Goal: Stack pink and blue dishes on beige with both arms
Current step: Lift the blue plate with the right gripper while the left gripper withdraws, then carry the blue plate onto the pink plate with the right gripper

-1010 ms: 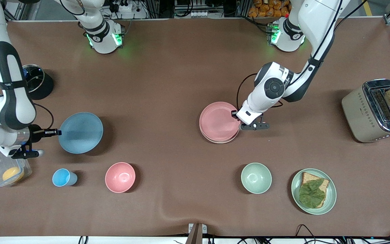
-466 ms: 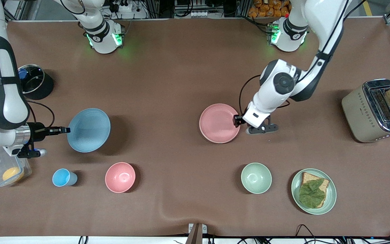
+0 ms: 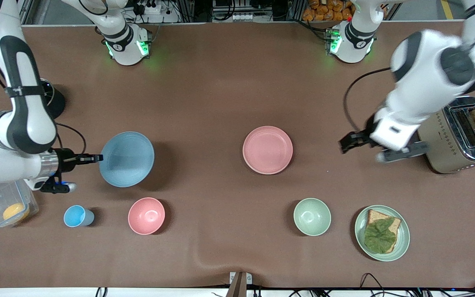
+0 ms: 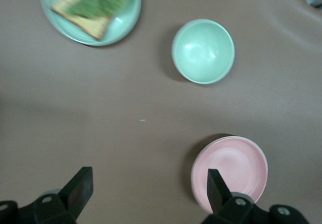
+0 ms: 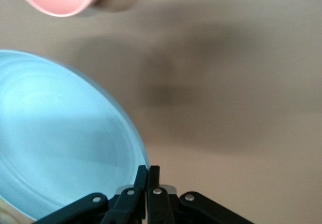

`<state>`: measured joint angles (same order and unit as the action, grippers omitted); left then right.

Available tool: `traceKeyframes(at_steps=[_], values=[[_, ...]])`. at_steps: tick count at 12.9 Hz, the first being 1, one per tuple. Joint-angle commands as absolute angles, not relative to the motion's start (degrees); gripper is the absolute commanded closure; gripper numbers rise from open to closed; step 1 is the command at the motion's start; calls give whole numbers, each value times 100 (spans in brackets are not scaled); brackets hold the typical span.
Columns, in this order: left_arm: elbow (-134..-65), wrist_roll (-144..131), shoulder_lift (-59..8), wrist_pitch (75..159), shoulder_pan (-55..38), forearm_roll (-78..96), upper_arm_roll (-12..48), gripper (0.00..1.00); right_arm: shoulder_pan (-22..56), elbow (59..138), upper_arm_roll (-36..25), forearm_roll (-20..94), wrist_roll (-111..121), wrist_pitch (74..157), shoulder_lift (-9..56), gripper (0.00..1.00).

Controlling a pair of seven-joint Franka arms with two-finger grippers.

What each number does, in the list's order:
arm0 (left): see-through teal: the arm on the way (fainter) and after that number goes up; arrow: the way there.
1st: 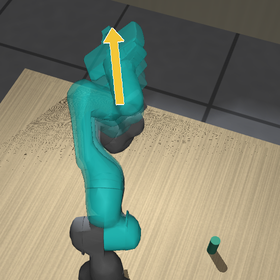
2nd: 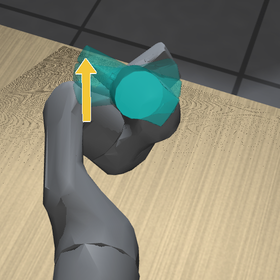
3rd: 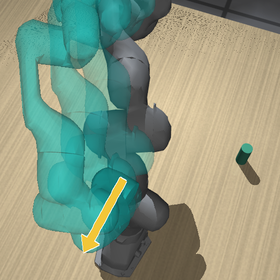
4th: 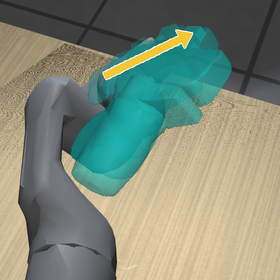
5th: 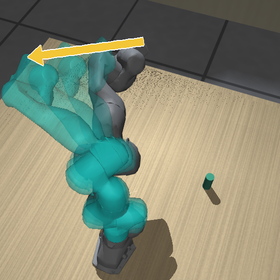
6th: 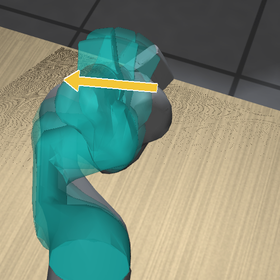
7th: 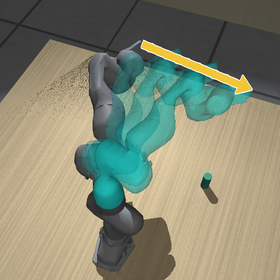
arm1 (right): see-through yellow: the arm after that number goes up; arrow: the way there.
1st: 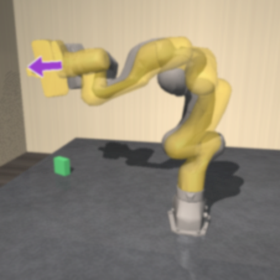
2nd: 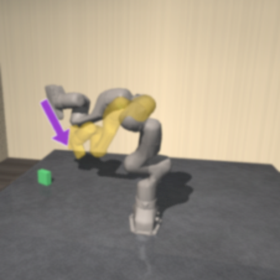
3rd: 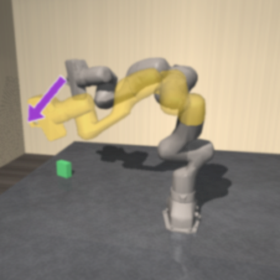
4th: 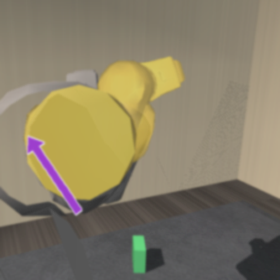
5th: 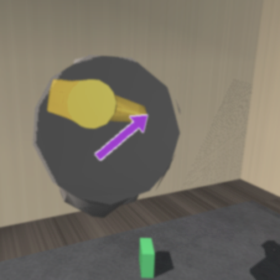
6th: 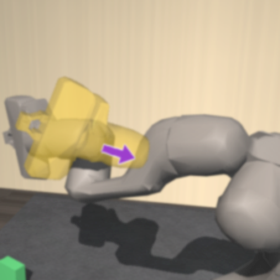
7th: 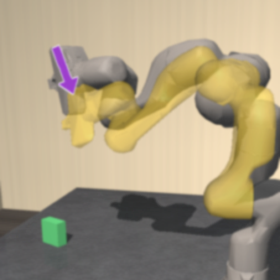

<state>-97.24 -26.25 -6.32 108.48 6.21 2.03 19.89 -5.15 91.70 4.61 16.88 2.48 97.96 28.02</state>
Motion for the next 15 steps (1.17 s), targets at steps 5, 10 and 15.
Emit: traceKeyframes(at_steps=[5,10,15], values=[[-9175,-1470,-36,8923,1451,158,1830,0,876,9272,404,2952,-1754,10518,2830,100],[-9097,-880,167,8464,255,158,291,0,2239,9404,404,3278,-3346,11933,3181,100],[-9079,-606,176,8455,422,158,316,0,3110,9431,396,3472,-4340,12619,3471,100]])
